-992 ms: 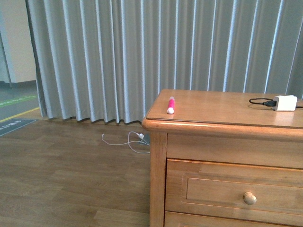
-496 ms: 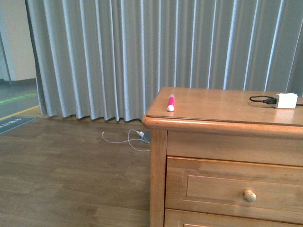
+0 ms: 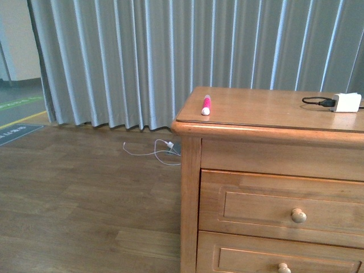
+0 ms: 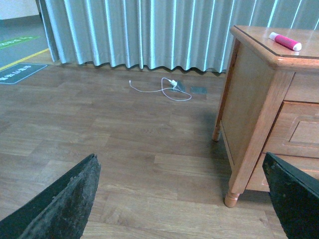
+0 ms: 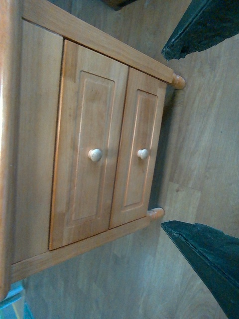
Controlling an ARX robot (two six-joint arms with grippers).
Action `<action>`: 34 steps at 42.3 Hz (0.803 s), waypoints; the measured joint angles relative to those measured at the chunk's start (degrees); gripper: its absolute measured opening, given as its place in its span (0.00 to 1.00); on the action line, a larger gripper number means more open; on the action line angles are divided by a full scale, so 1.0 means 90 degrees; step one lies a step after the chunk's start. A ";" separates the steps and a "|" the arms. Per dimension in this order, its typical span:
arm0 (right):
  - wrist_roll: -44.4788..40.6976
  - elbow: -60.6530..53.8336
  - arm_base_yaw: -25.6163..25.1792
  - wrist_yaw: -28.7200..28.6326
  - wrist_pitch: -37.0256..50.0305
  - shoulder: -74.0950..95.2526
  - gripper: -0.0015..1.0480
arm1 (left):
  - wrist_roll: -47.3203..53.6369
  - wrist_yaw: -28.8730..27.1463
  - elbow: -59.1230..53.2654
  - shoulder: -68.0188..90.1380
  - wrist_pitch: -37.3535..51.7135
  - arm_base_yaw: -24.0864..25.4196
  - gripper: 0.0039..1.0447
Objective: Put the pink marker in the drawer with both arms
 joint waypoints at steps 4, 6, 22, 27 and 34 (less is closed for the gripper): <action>-0.0019 0.0306 0.0563 0.0469 0.1030 0.1639 0.92 | 0.0000 0.0000 0.0000 0.0000 0.0000 0.0000 0.94; -0.0024 0.0483 0.0804 0.0682 0.1615 0.2450 0.92 | 0.0000 0.0000 -0.0002 0.0000 0.0000 0.0000 0.94; 0.0634 0.3398 0.1069 0.1180 0.3898 0.9299 0.92 | 0.0000 0.0000 -0.0002 0.0000 0.0000 0.0000 0.94; 0.0646 0.3912 0.1132 0.1367 0.4027 1.0142 0.92 | 0.0000 0.0000 -0.0002 0.0000 0.0000 0.0000 0.94; 0.0675 0.4641 0.1163 0.1637 0.4095 1.1064 0.92 | 0.0000 0.0000 0.0000 0.0000 0.0000 0.0000 0.94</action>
